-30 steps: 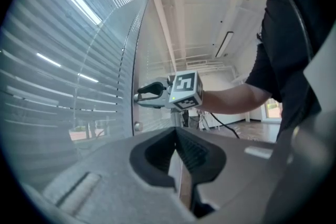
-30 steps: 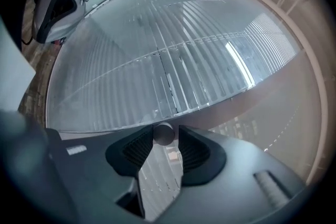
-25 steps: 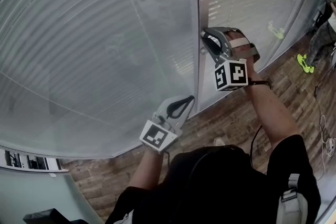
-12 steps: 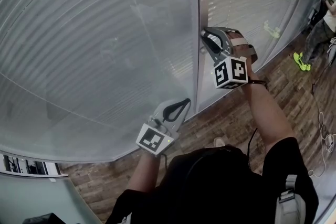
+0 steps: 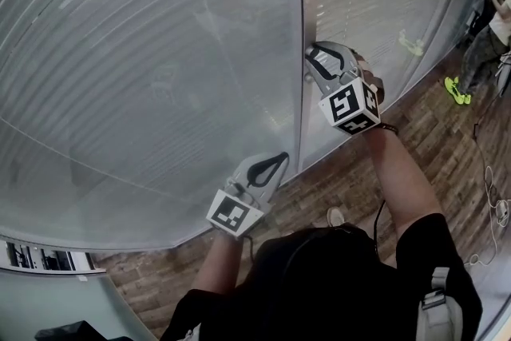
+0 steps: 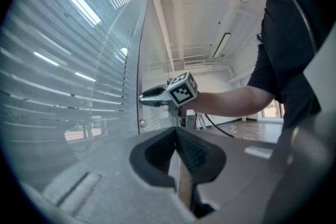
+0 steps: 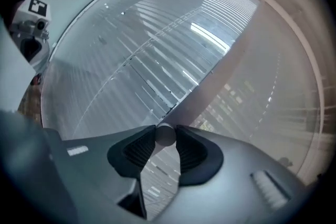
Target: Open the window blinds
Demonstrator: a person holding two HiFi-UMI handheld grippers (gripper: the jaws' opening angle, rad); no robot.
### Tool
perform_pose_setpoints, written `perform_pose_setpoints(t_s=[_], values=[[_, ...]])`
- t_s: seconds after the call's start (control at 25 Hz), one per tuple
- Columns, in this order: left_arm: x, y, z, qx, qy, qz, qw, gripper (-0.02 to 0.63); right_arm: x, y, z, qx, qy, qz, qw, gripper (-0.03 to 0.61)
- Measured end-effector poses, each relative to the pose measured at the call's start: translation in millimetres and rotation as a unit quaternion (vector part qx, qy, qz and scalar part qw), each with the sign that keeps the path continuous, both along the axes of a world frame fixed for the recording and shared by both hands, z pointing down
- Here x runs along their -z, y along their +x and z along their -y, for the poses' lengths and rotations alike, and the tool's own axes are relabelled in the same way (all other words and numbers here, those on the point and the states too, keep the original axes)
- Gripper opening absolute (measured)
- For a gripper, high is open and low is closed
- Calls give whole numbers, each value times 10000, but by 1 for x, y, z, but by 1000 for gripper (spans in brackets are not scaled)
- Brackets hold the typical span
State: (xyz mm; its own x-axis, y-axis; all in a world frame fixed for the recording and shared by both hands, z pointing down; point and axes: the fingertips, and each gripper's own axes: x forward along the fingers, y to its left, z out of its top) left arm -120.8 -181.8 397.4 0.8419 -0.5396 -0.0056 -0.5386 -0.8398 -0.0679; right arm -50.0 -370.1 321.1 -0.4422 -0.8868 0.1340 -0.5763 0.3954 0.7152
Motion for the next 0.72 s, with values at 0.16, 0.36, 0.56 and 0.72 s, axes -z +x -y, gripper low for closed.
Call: perform_pose_setpoints(t_s=[0.16,0.36,0.56,0.72], values=[[-1,-1,0,17,12,25,10000,4,2,3,2,-65,-198,561,9982,126],[2,-1,1,18,18,11,10000,3,2,3,5,-112,-516,1228,9910,126],[1,0,0,31,11,-9,10000,4,1,6,7,-120,-871,2095,9739,126],[2,0,1,41,12,-6,10000,3,-3,9,12,-146,-1050,2518,9619,126]])
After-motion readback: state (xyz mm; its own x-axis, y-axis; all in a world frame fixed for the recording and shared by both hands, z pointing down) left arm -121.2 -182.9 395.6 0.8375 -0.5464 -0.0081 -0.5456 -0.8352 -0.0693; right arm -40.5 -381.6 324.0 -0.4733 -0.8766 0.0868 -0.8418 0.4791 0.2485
